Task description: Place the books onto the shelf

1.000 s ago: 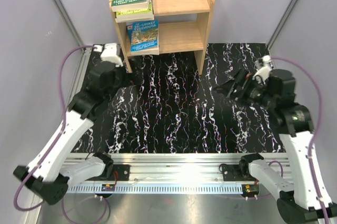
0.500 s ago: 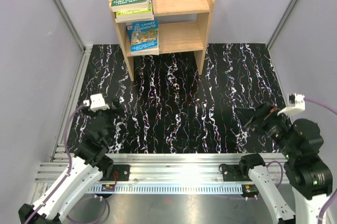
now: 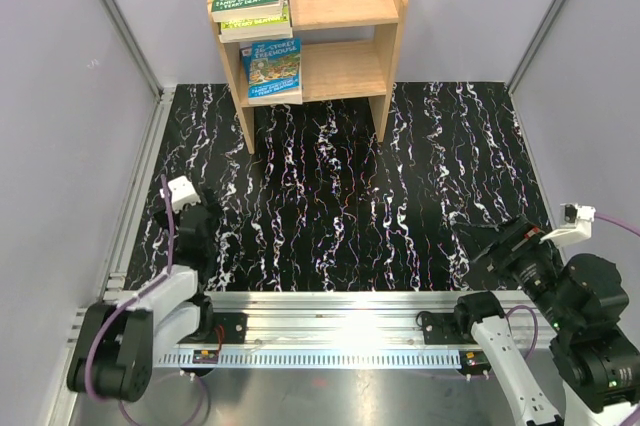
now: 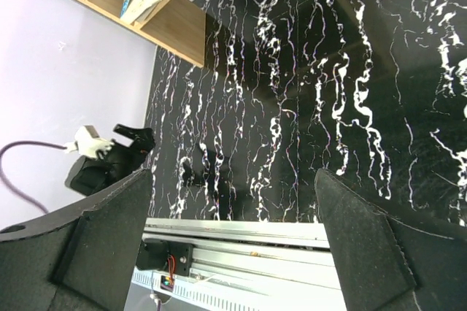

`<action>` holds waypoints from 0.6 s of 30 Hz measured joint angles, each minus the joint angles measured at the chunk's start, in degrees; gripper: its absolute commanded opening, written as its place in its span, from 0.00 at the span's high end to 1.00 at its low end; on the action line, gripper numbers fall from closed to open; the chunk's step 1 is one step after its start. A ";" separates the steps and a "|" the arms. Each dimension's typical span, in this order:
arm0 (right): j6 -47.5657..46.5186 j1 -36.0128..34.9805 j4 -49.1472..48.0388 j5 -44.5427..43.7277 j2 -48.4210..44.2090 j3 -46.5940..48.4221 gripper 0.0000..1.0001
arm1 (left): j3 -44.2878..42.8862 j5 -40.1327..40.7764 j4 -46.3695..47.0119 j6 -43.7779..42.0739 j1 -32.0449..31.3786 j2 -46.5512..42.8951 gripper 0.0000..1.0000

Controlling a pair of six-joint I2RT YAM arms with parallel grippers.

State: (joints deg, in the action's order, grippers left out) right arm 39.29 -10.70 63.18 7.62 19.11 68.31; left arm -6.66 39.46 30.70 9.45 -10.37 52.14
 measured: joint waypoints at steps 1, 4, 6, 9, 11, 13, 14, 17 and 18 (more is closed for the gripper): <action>0.00 0.00 0.35 -0.17 0.02 0.50 0.00 | 0.00 -1.11 2.16 -0.11 1.11 2.62 0.01; 0.00 0.00 1.84 -0.92 0.04 2.23 0.00 | -0.24 -5.33 7.43 -1.11 3.87 8.26 0.01; 0.02 0.00 2.82 -0.98 0.04 2.73 0.00 | -1.09 -8.48 10.40 -2.69 5.79 11.80 0.01; 0.02 0.00 3.65 -1.01 0.07 2.71 0.00 | -2.40 -14.05 15.74 -3.72 8.76 16.59 0.01; 0.02 0.00 3.82 -0.98 0.09 2.71 0.00 | -2.64 -18.03 19.45 -4.39 10.01 19.89 0.01; 0.02 0.00 3.78 -0.96 0.31 2.71 0.00 | -2.62 -22.97 21.64 -5.99 10.10 22.29 0.01; 0.04 0.00 3.69 -0.96 0.57 2.71 0.00 | -2.64 -25.79 22.12 -6.91 10.10 22.91 0.01; 0.20 0.00 2.58 -0.92 2.16 2.43 0.00 | -2.64 -29.24 23.28 -8.22 9.99 23.10 0.01; 0.24 0.00 2.12 -0.90 2.73 2.23 0.01 | -2.71 -29.31 23.58 -8.26 10.01 23.10 0.01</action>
State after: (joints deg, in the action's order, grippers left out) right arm 39.53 -10.70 65.30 6.72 21.85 70.54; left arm -9.37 10.15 54.28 1.19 -0.36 75.24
